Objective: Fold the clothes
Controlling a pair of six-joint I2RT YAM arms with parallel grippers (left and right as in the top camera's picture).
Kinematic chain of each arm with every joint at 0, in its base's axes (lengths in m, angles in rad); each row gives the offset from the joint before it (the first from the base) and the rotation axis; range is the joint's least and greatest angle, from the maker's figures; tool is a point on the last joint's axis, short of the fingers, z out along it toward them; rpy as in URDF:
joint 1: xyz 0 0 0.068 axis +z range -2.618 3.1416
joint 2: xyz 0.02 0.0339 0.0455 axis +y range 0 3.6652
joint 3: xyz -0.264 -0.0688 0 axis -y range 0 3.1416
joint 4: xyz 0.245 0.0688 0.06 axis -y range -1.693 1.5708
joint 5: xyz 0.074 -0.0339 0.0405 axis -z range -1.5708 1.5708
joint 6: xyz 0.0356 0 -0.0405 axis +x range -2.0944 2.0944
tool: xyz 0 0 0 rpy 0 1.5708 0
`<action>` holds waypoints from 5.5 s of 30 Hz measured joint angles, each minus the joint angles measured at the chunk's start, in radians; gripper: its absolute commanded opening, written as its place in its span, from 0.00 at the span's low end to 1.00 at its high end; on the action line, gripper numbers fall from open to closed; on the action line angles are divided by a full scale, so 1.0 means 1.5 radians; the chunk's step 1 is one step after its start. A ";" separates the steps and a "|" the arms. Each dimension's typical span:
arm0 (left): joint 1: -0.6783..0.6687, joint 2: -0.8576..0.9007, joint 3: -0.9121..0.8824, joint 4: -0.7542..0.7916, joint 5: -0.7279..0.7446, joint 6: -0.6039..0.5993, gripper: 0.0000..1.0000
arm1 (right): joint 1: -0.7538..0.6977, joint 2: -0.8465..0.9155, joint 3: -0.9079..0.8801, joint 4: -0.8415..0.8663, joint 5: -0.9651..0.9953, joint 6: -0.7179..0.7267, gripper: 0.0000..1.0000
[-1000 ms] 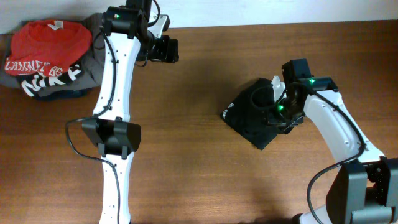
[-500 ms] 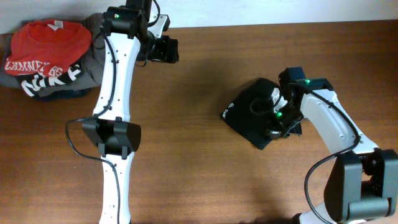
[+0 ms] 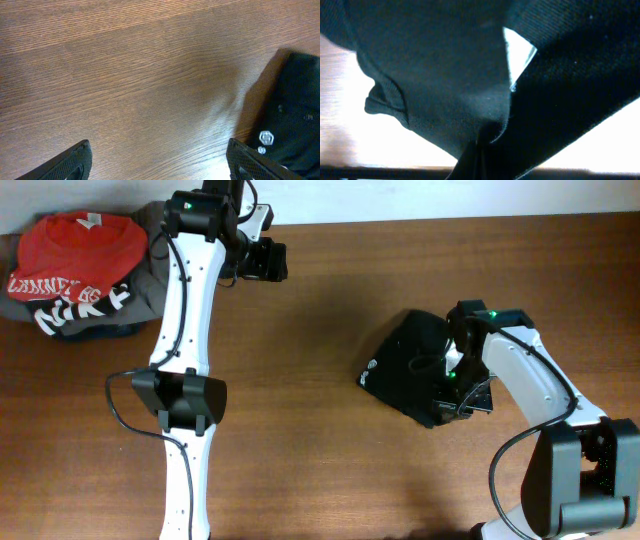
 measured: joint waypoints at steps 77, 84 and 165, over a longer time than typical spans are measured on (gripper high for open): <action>0.000 0.000 0.000 0.001 0.000 0.000 0.86 | -0.226 0.192 0.147 0.052 -0.739 -0.306 0.06; 0.000 0.000 0.000 0.001 0.000 0.000 0.86 | -0.165 0.186 0.076 0.081 -0.686 -0.371 0.10; -0.014 0.000 -0.123 0.096 0.183 0.123 0.85 | -0.226 0.126 0.399 -0.061 -0.269 -0.152 0.99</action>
